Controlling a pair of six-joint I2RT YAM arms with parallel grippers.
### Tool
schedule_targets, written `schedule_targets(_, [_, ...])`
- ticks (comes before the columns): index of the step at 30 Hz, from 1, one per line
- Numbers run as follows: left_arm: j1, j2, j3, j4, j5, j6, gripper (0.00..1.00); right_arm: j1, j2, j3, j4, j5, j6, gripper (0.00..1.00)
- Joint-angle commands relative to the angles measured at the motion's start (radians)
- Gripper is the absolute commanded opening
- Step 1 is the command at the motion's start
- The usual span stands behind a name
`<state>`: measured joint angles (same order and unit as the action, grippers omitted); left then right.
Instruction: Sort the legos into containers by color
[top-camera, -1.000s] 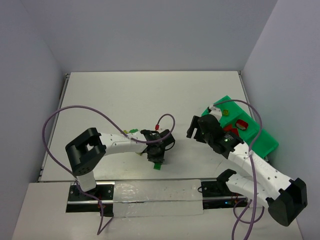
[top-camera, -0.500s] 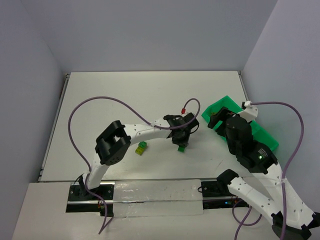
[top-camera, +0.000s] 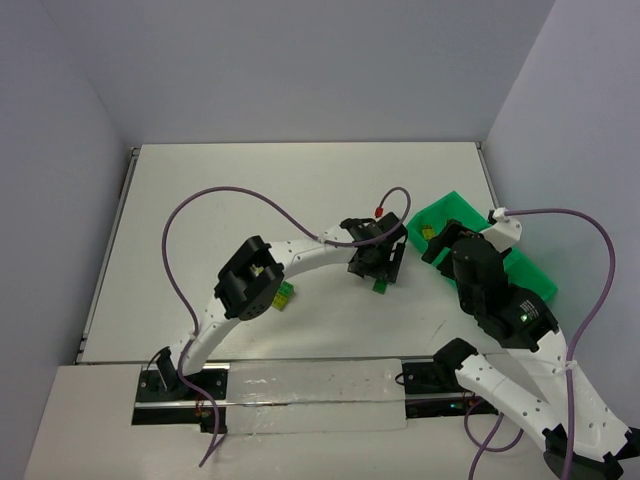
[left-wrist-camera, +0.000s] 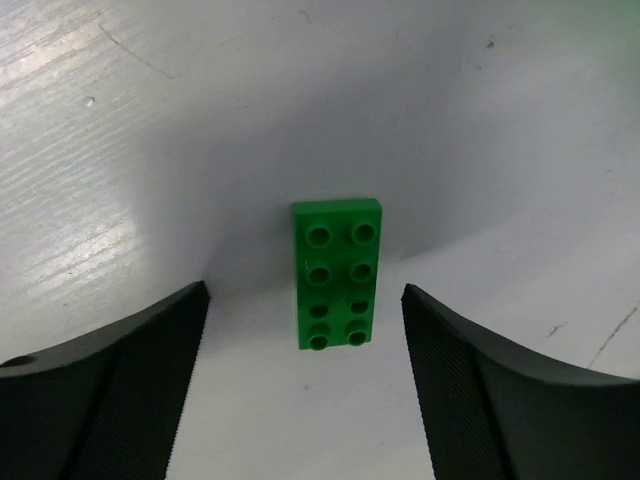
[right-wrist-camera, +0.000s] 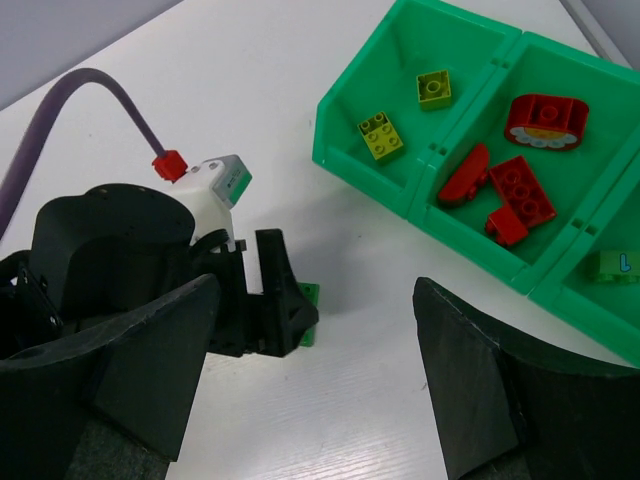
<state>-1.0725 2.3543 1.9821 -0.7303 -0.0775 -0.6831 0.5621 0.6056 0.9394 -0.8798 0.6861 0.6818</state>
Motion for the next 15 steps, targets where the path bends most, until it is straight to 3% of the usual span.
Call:
schedule_targets(1, [0.003,-0.026,0.009,0.019,0.027,0.011,0.96,-0.007,0.003,-0.005,-0.004,0.036,0.021,0.86])
schedule_targets(6, [0.045,-0.098,0.046,-0.045,-0.038,0.025,0.98,-0.007,0.011,-0.035,0.014,0.003,0.027,0.86])
schedule_targets(12, [0.186,-0.35,-0.094,-0.055,-0.085,0.039,0.97,-0.005,0.057,-0.141,0.082,-0.111,0.055,0.85])
schedule_targets(15, [0.289,-0.503,-0.247,-0.054,-0.102,0.049,0.97,0.0,0.125,-0.222,0.175,-0.208,0.097,0.83])
